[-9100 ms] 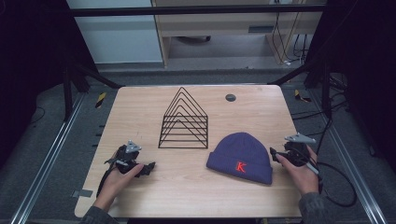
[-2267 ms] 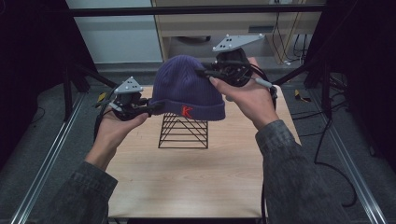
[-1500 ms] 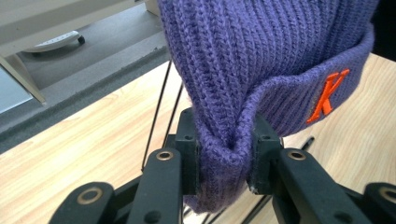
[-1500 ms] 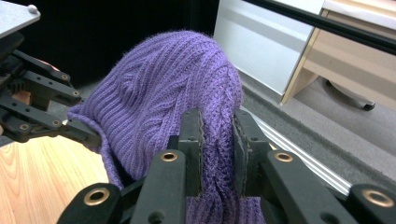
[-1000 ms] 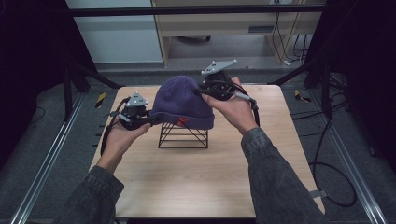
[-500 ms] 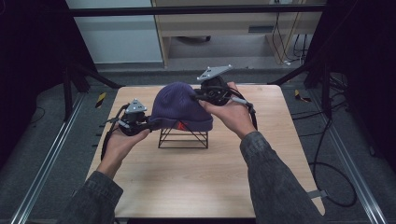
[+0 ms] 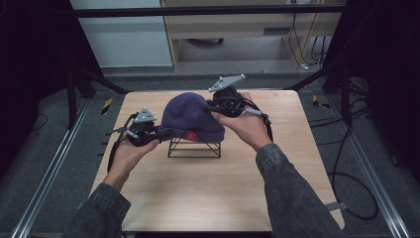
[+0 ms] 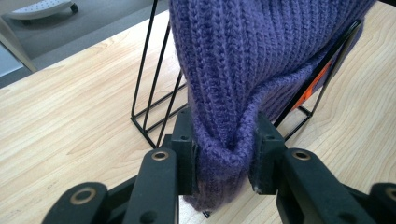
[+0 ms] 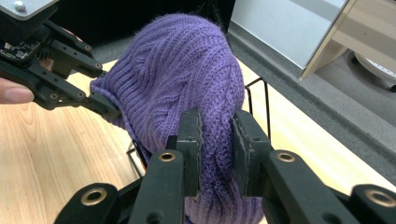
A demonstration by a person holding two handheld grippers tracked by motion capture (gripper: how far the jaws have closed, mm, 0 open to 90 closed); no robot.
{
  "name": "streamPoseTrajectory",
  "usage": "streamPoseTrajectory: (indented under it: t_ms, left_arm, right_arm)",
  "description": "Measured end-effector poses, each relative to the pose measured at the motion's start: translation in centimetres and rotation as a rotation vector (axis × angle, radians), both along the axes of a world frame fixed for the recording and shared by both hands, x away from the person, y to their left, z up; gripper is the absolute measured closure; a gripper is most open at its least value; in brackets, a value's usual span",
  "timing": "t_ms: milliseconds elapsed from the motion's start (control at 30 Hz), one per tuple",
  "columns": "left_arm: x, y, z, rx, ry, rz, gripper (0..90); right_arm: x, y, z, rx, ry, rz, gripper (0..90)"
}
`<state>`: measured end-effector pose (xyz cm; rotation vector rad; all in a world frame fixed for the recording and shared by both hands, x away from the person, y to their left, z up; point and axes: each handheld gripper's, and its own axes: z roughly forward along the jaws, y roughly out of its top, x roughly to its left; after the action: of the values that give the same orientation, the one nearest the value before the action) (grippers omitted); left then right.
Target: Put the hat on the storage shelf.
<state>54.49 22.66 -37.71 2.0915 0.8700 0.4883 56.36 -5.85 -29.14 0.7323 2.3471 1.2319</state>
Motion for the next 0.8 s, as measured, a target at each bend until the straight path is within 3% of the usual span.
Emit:
streamPoseTrajectory:
  t_ms: [300, 533, 800]
  left_arm:
    - [-0.1, 0.0, -0.7, 0.006, 0.005, -0.004, 66.9]
    - [-0.2, 0.0, -1.4, 0.029, 0.009, -0.006, 66.8]
    - [-0.1, -0.1, -2.3, 0.027, 0.027, -0.002, 67.2]
  right_arm:
    - [-0.2, -0.1, -0.7, 0.003, 0.011, 0.004, 74.3]
    - [-0.5, -0.3, -2.0, -0.004, 0.030, -0.005, 74.0]
    - [-0.6, -0.5, -3.3, -0.008, 0.048, -0.017, 73.6]
